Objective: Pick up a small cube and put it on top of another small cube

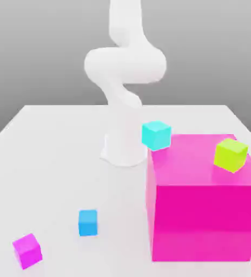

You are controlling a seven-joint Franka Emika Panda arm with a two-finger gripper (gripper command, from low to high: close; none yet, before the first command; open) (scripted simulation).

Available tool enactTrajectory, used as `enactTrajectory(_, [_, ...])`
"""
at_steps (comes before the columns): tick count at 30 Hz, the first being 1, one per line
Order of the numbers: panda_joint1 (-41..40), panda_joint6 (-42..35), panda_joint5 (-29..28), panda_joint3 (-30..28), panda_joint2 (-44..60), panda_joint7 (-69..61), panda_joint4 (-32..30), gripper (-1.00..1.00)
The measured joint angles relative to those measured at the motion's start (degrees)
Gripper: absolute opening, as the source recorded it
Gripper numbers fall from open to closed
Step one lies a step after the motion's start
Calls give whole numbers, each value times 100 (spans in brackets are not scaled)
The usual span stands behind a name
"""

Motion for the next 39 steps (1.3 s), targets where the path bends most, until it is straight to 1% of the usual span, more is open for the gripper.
enactTrajectory(17, [-947,1318,152,-568,3565,1279,-357,0])
enactTrajectory(27, [-1482,2093,589,-813,5660,1756,-546,0])
enactTrajectory(31, [-1669,2675,843,-636,6492,1626,-411,0])
enactTrajectory(32, [-1720,2823,893,-576,6683,1589,-371,-100])
enactTrajectory(39, [-1736,2857,895,-559,6723,1590,-363,-100])
